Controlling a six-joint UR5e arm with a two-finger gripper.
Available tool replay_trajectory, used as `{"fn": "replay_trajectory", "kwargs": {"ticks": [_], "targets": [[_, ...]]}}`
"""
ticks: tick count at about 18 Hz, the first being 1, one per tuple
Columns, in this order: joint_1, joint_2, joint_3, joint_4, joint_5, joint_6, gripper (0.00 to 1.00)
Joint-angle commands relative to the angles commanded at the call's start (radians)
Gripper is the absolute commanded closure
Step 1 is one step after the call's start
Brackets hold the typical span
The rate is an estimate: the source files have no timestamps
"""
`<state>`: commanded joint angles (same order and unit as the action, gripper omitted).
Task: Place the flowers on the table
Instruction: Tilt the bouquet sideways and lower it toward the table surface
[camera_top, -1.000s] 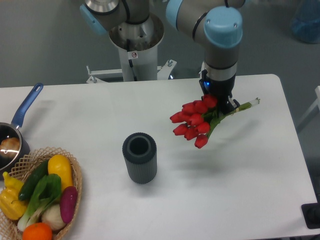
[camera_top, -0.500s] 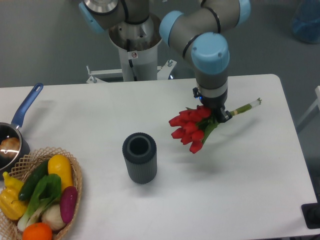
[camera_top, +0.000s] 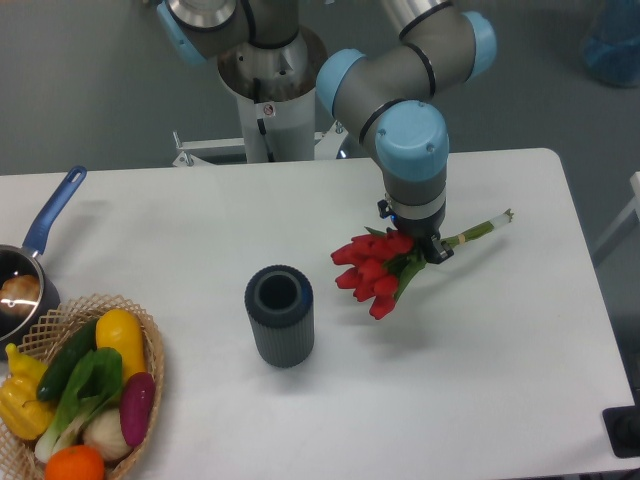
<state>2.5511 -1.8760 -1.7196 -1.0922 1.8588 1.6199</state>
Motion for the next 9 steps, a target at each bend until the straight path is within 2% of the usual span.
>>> {"fn": "replay_trajectory", "kwargs": {"ticks": [3,6,9], "targets": [[-0.023,-0.015,0.003,0.0,0.054,0.0,0.66],[-0.026,-0.032,0.006,0.005,0.049,-0.012,0.66],[-0.029,-0.054,0.002,0.035,0.048,-0.023,0.66]]}}
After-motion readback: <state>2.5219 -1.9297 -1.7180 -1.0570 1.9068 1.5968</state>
